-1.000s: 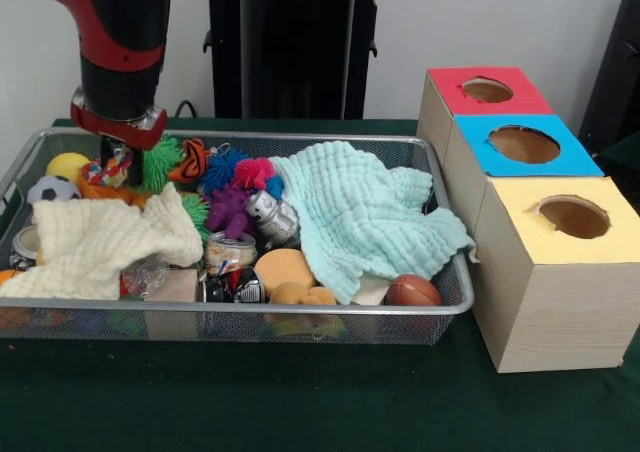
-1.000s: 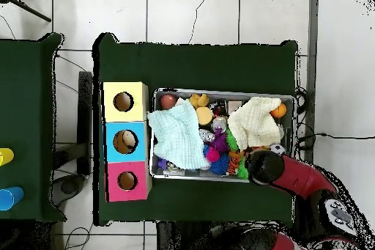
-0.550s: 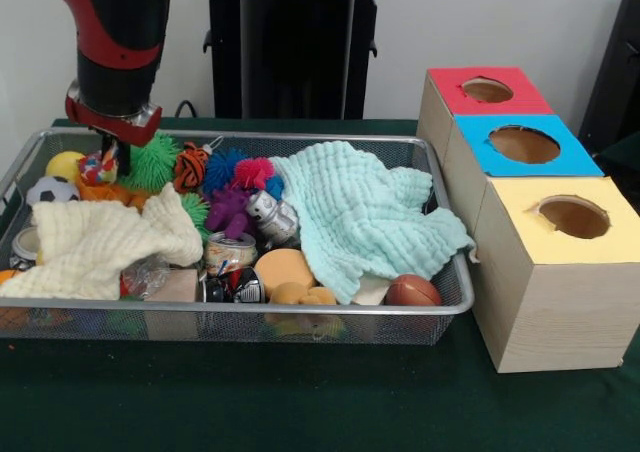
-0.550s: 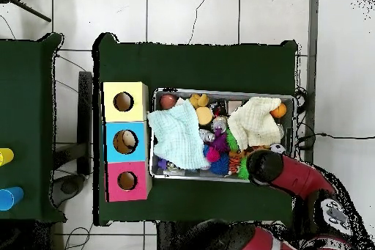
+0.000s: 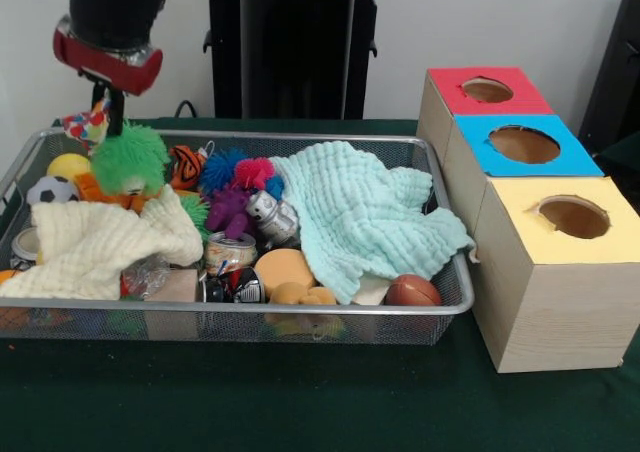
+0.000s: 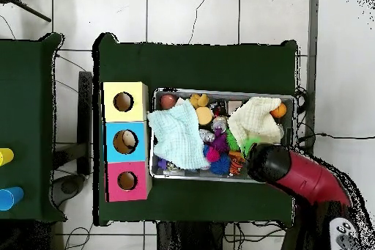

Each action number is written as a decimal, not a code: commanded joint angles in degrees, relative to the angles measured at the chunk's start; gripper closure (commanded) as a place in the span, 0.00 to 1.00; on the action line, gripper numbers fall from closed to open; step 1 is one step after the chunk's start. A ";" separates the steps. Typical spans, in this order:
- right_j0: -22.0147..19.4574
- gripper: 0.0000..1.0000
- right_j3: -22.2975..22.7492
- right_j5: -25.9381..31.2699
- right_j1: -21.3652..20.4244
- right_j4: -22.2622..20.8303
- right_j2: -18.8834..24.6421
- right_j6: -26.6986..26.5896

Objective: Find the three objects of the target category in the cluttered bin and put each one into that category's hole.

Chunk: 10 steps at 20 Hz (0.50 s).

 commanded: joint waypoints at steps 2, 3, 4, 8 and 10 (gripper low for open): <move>-1.69 1.00 4.70 2.83 -7.42 5.81 7.62 8.28; -2.01 1.00 5.33 1.05 -7.26 6.07 8.38 8.22; -3.59 1.00 7.07 -2.61 -7.21 6.86 11.18 7.62; -7.14 1.00 10.00 -7.60 -6.83 8.73 18.35 5.80; -8.11 1.00 10.48 -8.89 -6.39 8.84 20.71 5.58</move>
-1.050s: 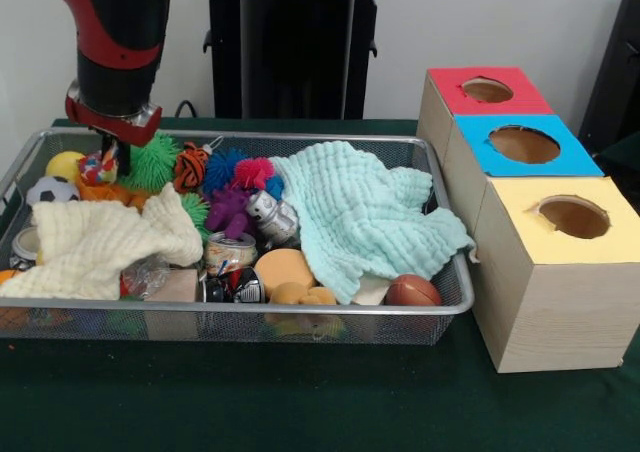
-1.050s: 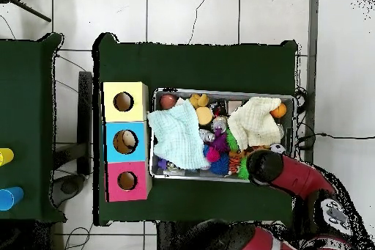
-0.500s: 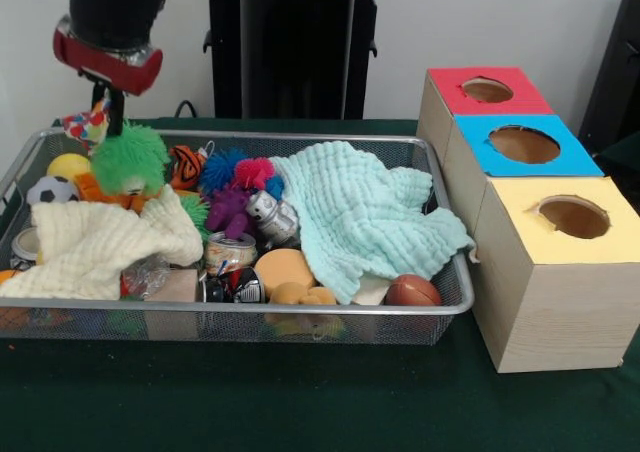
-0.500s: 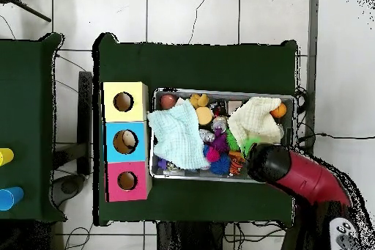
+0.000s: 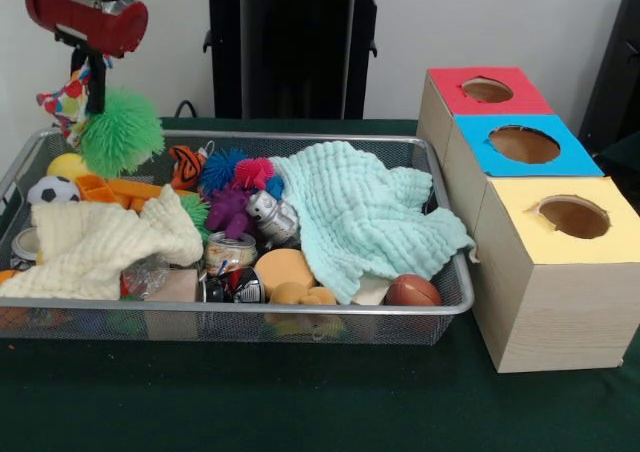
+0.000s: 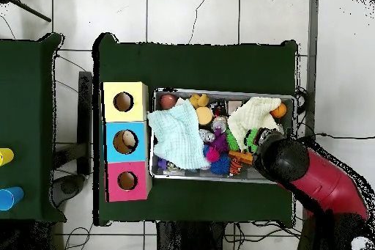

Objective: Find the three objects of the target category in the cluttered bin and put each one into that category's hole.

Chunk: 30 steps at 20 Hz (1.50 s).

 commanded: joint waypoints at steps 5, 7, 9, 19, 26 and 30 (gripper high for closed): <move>-3.17 1.00 8.45 -7.51 1.71 3.31 15.83 7.95; -2.12 1.00 8.13 -8.03 2.03 3.22 15.25 9.03; -1.13 1.00 7.83 -8.86 2.70 2.97 14.47 9.90; 2.47 1.00 7.85 -9.77 6.17 2.90 10.67 12.45; 1.70 1.00 5.12 -9.18 8.78 2.38 11.02 10.22; 3.69 0.00 5.07 -8.30 9.10 2.95 8.45 12.22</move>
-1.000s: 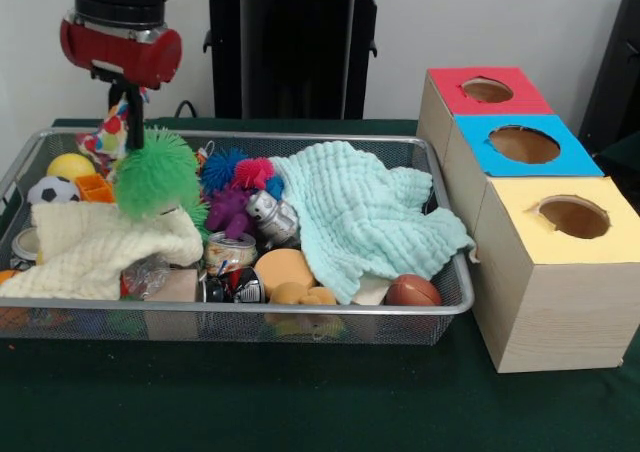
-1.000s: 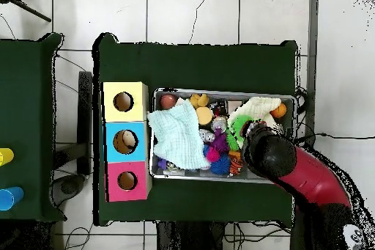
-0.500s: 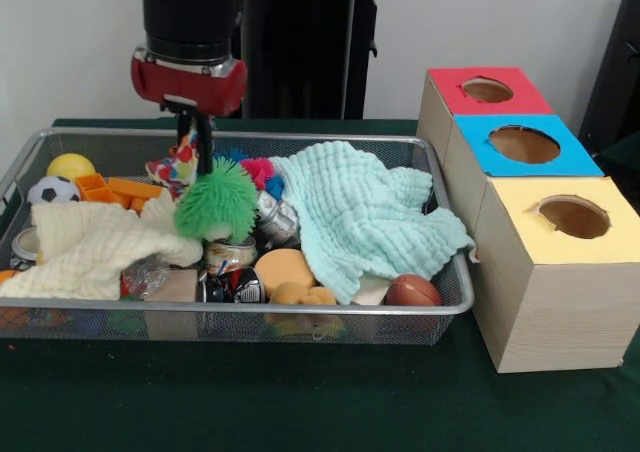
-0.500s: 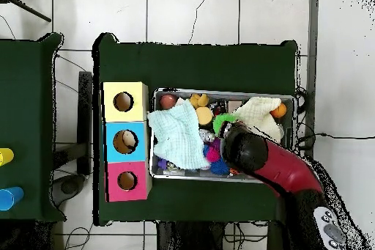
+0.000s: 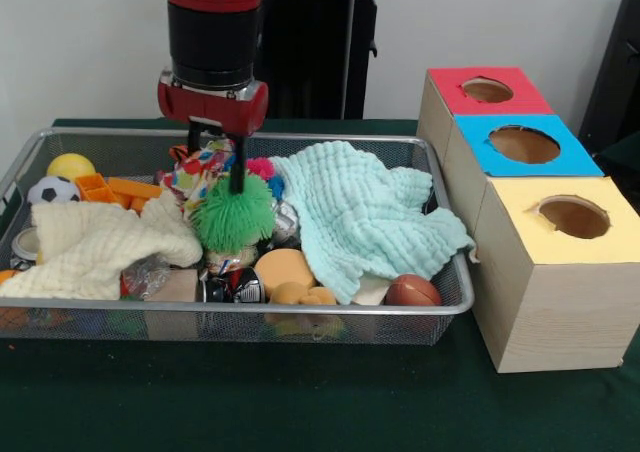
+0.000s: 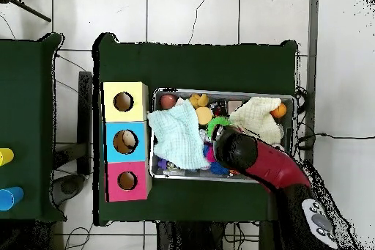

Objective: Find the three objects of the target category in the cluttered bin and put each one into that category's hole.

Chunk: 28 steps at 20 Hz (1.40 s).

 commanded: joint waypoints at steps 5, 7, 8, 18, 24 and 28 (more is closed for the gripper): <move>2.72 0.00 1.47 -4.18 4.30 2.47 -1.55 14.72; 1.62 0.00 1.33 -5.87 5.43 2.76 -0.27 14.28; 1.23 0.00 0.48 -6.70 6.54 2.77 -0.13 13.99; -3.44 0.00 0.63 -4.86 1.93 2.05 2.67 9.28; -5.63 0.00 0.46 -0.34 -1.73 2.74 5.00 7.67; -7.33 0.00 1.43 0.20 -2.41 2.78 6.83 7.21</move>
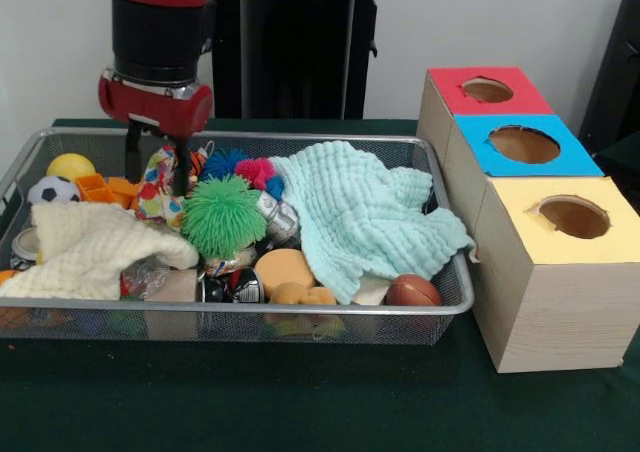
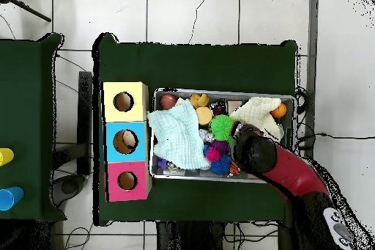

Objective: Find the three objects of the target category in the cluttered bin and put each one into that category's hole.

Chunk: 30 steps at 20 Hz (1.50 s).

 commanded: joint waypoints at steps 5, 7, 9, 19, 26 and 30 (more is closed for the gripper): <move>-4.27 0.00 2.53 2.33 0.55 1.66 9.22 7.69; -4.97 0.00 2.38 1.07 1.65 1.23 10.05 7.68; -5.72 0.00 1.97 -0.13 3.53 0.93 11.15 7.63; -1.91 0.00 3.25 -3.14 5.71 0.68 7.96 11.51; 3.64 0.00 -5.35 5.46 9.17 0.47 -3.45 9.95; 5.32 1.00 -7.66 8.67 10.15 0.87 -6.76 9.26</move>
